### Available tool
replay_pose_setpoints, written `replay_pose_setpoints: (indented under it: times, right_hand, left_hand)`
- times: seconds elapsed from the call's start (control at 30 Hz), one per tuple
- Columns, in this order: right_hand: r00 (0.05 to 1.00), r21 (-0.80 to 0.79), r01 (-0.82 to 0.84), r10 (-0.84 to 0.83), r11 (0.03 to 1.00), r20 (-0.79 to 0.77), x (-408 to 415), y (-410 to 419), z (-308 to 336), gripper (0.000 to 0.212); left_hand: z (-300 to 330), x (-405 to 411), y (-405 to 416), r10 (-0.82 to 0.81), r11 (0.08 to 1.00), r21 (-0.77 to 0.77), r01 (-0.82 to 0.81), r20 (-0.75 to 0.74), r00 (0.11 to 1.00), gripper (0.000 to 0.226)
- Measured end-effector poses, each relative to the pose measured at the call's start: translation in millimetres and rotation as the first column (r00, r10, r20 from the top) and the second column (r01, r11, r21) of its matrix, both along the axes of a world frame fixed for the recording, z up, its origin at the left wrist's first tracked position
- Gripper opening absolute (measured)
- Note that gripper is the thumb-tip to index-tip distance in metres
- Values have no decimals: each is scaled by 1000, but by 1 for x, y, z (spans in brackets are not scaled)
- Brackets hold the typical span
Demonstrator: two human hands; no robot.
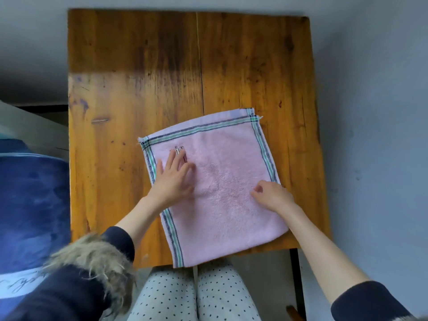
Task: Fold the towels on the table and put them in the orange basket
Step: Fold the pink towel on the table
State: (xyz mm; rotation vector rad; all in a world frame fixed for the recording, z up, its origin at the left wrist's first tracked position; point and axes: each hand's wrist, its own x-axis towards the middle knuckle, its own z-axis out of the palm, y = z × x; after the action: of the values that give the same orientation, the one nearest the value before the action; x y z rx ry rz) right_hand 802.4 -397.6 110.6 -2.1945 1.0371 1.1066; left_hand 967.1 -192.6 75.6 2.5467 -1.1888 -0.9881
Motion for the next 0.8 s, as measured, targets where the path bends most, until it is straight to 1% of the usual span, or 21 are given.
replay_pose_setpoints:
  times: [0.03, 0.07, 0.13, 0.2, 0.27, 0.37, 0.43, 0.53, 0.6, 0.7, 0.73, 0.77, 0.8]
  right_hand:
    - [1000, 18, 26, -26, 1000, 12, 6, -4, 2, 29]
    - [998, 6, 41, -41, 999, 54, 14, -10, 3, 31]
    - [974, -68, 88, -71, 994, 217, 35, -21, 4, 30]
    - [910, -127, 186, -122, 974, 396, 59, -33, 3, 31]
    - [847, -145, 259, -152, 955, 509, 81, -44, -4, 36]
    - [808, -154, 330, -194, 931, 557, 105, -58, -15, 41]
    - [791, -152, 377, -233, 914, 565, 113, -64, -20, 42]
    - [784, -128, 399, -265, 908, 562, 117, -65, -25, 34]
    - [758, -110, 431, -293, 895, 583, 116, -66, -27, 28]
    - [647, 34, 546, -447, 837, 617, 111, -68, -20, 26]
    - [609, 101, 569, -501, 816, 615, 108, -68, -15, 22]
    - [583, 164, 575, -542, 801, 605, 104, -68, -8, 17]
    - [564, 222, 569, -572, 792, 596, 99, -68, -1, 14]
  left_hand:
    - [0, 1, 3, 1, 999, -36, -1, -12, 1000, 43]
    - [1, 3, 6, 15, 996, -92, -16, -7, 1000, 37]
    - [3, 12, 10, 88, 976, -204, -75, 58, 994, 31]
    - [3, 24, 13, 207, 952, -251, -173, 117, 971, 37]
    - [1, 39, 16, 303, 936, -248, -250, 203, 931, 42]
    - [-6, 58, 17, 337, 933, -239, -270, 309, 890, 43]
    - [-9, 67, 13, 350, 930, -235, -283, 328, 878, 38]
    - [-12, 72, 6, 428, 901, -232, -365, 356, 830, 29]
    - [-12, 72, 4, 480, 877, -185, -443, 320, 817, 27]
    - [-9, 75, 11, 551, 834, -130, -536, 200, 810, 24]
    - [-4, 77, 14, 586, 809, -151, -569, 128, 800, 24]
    - [2, 79, 19, 633, 761, -190, -621, 5, 774, 24]
    - [10, 79, 23, 667, 695, -220, -685, -158, 728, 21]
